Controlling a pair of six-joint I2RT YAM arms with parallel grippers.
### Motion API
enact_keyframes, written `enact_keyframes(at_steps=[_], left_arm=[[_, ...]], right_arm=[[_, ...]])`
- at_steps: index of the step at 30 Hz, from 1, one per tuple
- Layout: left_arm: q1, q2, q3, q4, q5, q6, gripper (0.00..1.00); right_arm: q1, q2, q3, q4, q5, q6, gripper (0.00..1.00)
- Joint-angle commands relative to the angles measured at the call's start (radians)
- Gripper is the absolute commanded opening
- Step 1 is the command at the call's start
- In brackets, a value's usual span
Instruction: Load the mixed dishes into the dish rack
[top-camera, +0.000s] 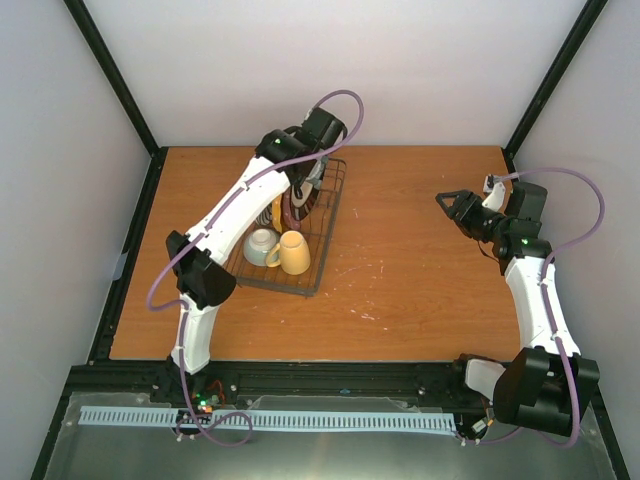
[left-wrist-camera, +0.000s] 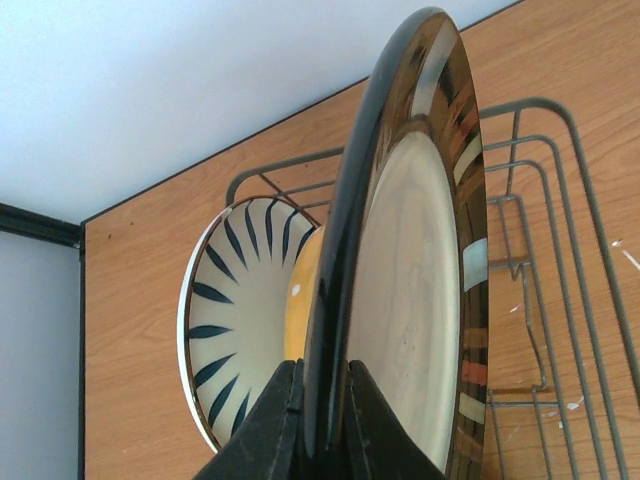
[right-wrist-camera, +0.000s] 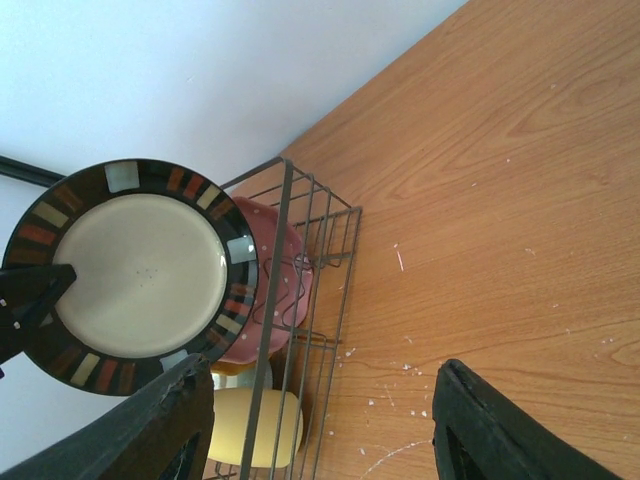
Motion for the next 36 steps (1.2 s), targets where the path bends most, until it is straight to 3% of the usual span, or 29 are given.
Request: enact_keyframes(at_steps=[1, 36], left_arm=[[0.006, -0.045, 0.020, 0.027, -0.080, -0.006, 0.01], [-0.020, 0.063, 0.020, 0.016, -0.001, -0.039, 0.01]], right_arm=[[-0.003, -0.005, 0.023, -0.007, -0.007, -0.020, 0.59], [-0.002, -0.001, 0.015, -0.031, -0.016, -0.052, 0.59]])
